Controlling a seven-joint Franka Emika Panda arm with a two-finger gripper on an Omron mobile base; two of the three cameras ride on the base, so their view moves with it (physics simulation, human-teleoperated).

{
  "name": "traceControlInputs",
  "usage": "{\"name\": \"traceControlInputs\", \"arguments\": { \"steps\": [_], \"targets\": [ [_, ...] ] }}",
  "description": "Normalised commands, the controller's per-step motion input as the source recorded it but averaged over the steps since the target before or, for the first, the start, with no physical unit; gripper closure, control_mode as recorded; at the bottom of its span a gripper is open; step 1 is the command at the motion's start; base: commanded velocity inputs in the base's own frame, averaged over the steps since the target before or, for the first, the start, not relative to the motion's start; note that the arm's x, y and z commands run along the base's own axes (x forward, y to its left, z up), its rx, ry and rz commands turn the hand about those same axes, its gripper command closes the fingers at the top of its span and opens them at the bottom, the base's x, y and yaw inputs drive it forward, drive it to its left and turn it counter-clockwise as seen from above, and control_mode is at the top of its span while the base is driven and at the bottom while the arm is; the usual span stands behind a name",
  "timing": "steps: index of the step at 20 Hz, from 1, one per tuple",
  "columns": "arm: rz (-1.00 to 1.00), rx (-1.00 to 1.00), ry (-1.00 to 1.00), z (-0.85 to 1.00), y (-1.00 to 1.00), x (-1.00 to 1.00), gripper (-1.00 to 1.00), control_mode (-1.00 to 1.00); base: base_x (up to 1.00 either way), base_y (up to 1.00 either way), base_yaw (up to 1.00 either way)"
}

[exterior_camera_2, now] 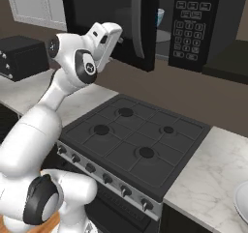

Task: Place the bowl containing the mushroom and potato in the microwave. Close the microwave door and press the start button to microwave the meal.

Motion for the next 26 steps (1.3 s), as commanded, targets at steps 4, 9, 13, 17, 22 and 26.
{"name": "traceControlInputs", "arguments": {
  "steps": [4,9,13,17,22,26],
  "targets": [
    [0.0,0.0,0.06,0.72,-0.44,0.5,-1.0,-1.0,0.0,0.0,0.0],
    [-0.04,0.0,0.16,0.59,-0.48,0.57,-1.0,-1.0,0.0,0.0,0.0],
    [-0.06,0.0,0.11,0.06,-0.74,0.08,-1.0,-1.0,0.0,0.0,0.0],
    [-0.02,-0.04,0.04,-0.54,-0.5,-0.85,-1.0,-1.0,0.0,0.0,0.0],
    [0.03,-0.17,-0.15,-0.38,0.5,-1.0,-1.0,-1.0,0.0,0.0,0.0],
    [0.15,-0.18,-0.16,0.09,0.72,-1.0,-1.0,-1.0,0.0,0.0,0.0]
  ]
}}
